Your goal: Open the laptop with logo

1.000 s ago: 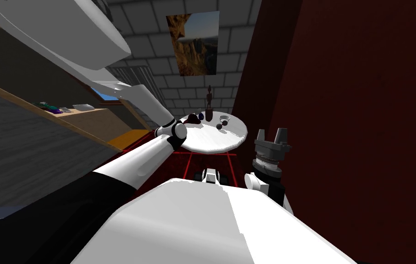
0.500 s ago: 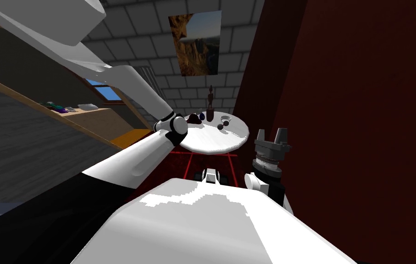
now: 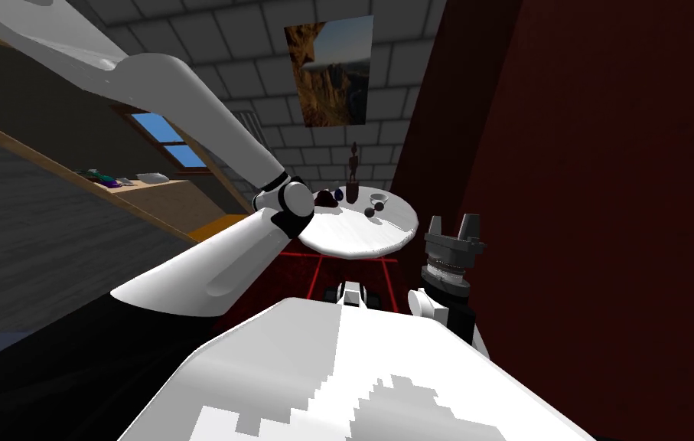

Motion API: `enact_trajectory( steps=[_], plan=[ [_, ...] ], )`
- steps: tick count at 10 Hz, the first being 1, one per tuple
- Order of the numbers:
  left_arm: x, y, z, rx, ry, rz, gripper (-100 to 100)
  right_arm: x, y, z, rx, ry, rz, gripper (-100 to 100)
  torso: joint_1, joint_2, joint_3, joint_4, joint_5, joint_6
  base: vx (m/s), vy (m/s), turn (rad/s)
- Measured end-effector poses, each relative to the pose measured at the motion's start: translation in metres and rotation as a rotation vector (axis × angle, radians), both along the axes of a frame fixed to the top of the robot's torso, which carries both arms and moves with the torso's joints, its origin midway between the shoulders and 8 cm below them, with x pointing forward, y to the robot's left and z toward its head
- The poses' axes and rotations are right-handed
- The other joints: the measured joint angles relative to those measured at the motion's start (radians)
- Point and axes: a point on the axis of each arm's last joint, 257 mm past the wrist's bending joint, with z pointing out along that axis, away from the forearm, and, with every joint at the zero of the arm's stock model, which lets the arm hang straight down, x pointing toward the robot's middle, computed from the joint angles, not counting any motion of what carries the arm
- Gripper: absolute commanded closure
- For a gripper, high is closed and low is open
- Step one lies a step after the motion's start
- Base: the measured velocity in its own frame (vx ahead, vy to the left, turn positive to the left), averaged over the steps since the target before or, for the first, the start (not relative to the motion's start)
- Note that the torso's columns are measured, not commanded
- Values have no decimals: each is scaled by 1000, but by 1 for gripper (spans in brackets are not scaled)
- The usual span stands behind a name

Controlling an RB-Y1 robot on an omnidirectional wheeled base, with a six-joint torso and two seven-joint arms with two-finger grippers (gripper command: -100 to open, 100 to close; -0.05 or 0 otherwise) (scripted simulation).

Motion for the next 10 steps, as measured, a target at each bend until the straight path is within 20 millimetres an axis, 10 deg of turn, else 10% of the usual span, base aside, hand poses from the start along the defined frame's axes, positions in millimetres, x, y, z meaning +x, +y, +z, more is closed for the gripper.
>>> enact_trajectory(
  steps=[10],
  plan=[
    [-26, -75, 56, 3, 33, -280, -100, 0, 0, 0, 0, 0, 0, 0, 0, 0, 0, 0, 0, 0, 12, 22, 49]
  ],
)
